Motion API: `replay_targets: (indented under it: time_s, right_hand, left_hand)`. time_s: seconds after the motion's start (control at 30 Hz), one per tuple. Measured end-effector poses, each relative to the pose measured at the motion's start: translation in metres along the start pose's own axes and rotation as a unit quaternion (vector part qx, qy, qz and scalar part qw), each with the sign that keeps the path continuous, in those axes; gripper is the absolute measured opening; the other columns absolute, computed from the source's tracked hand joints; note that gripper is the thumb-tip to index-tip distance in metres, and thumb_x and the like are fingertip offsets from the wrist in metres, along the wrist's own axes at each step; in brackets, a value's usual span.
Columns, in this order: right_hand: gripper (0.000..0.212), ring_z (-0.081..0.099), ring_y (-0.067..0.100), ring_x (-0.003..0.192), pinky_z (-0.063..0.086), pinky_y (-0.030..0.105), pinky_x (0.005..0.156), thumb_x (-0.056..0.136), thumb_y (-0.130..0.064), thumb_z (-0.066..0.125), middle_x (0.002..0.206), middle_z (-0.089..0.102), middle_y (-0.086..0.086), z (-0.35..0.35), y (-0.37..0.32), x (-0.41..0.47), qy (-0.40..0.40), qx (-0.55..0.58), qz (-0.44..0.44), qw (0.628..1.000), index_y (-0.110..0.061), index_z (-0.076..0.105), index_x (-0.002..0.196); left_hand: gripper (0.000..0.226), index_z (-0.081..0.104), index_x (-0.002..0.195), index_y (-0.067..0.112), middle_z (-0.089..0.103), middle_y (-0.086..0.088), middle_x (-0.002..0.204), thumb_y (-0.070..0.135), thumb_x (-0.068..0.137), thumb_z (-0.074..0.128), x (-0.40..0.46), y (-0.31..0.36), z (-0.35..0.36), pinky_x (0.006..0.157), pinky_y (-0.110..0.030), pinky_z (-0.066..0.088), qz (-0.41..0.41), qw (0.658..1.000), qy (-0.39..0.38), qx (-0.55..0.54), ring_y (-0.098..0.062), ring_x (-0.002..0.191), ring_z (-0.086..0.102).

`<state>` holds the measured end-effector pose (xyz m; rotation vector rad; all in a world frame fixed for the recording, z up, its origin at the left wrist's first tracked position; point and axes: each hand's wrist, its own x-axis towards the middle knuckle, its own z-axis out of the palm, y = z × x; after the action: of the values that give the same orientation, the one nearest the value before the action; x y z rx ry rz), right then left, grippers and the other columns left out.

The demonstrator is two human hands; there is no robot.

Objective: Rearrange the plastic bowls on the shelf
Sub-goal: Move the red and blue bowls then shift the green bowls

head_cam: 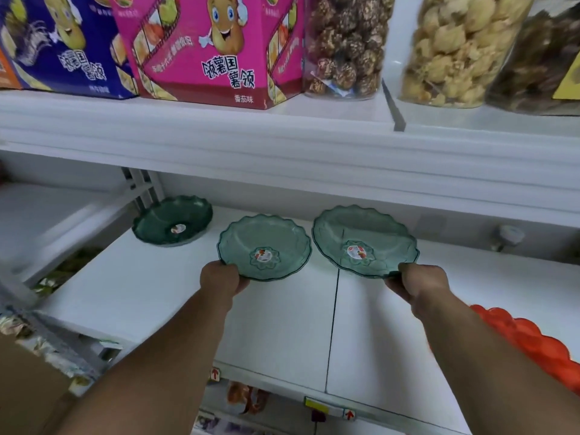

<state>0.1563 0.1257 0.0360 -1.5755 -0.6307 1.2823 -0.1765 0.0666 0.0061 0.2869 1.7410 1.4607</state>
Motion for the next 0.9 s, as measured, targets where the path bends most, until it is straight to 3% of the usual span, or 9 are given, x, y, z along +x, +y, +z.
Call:
replay_targets:
  time_s: [0.13, 0.3, 0.5, 0.67, 0.73, 0.9]
  right_hand:
    - [0.023, 0.071, 0.032, 0.069, 0.059, 0.048, 0.09, 0.089, 0.008, 0.05, 0.106, 0.071, 0.025, 0.029, 0.003, 0.001, -0.001, 0.025, -0.01, 1.0, 0.008, 0.063, 0.108]
    - [0.022, 0.074, 0.035, 0.073, 0.058, 0.048, 0.09, 0.088, 0.006, 0.051, 0.104, 0.073, 0.024, 0.064, 0.012, -0.002, -0.006, 0.027, -0.007, 1.0, 0.007, 0.064, 0.105]
    - [0.016, 0.071, 0.021, 0.046, 0.059, 0.049, 0.09, 0.09, 0.002, 0.053, 0.09, 0.073, 0.016, 0.115, 0.024, -0.007, -0.011, 0.054, 0.024, 0.998, -0.001, 0.066, 0.099]
    - [0.021, 0.069, 0.021, 0.046, 0.062, 0.045, 0.081, 0.089, 0.0, 0.057, 0.099, 0.074, 0.018, 0.147, 0.027, -0.008, -0.013, 0.056, 0.015, 0.998, 0.001, 0.068, 0.106]
    - [0.02, 0.067, 0.023, 0.052, 0.061, 0.046, 0.083, 0.089, 0.0, 0.056, 0.096, 0.073, 0.018, 0.155, 0.026, -0.008, -0.008, 0.047, 0.01, 0.999, 0.001, 0.067, 0.105]
    - [0.013, 0.067, 0.025, 0.061, 0.059, 0.046, 0.089, 0.091, 0.001, 0.054, 0.094, 0.071, 0.017, 0.169, 0.024, -0.01, -0.009, 0.038, 0.014, 0.999, 0.0, 0.065, 0.098]
  left_hand:
    - [0.021, 0.062, 0.075, 0.009, 0.068, -0.014, 0.079, -0.003, 0.091, 0.055, 0.026, 0.005, 0.007, 0.047, -0.026, 0.056, -0.004, 1.0, -0.021, 0.015, -0.028, 0.068, 0.068]
    - [0.006, 0.058, 0.089, 0.0, 0.065, -0.011, 0.089, -0.004, 0.091, 0.055, 0.065, 0.005, 0.012, 0.057, -0.028, 0.06, -0.011, 0.999, -0.05, 0.009, -0.021, 0.07, 0.065]
    - [0.018, 0.059, 0.077, 0.007, 0.064, -0.012, 0.076, -0.001, 0.093, 0.055, 0.096, 0.005, 0.011, 0.082, -0.042, 0.058, -0.035, 0.998, -0.048, -0.008, -0.026, 0.068, 0.066]
    - [0.02, 0.059, 0.079, 0.011, 0.065, -0.011, 0.082, -0.002, 0.094, 0.053, 0.113, 0.001, 0.007, 0.072, -0.035, 0.059, -0.037, 0.997, -0.064, -0.027, -0.026, 0.075, 0.068]
    - [0.019, 0.059, 0.079, 0.01, 0.066, -0.013, 0.082, -0.002, 0.094, 0.053, 0.116, 0.0, 0.008, 0.073, -0.036, 0.06, -0.04, 0.997, -0.067, -0.025, -0.026, 0.074, 0.068]
    - [0.015, 0.062, 0.096, 0.004, 0.069, -0.017, 0.095, -0.003, 0.093, 0.049, 0.12, 0.0, 0.009, 0.056, -0.027, 0.061, -0.056, 0.993, -0.1, -0.03, -0.026, 0.08, 0.069]
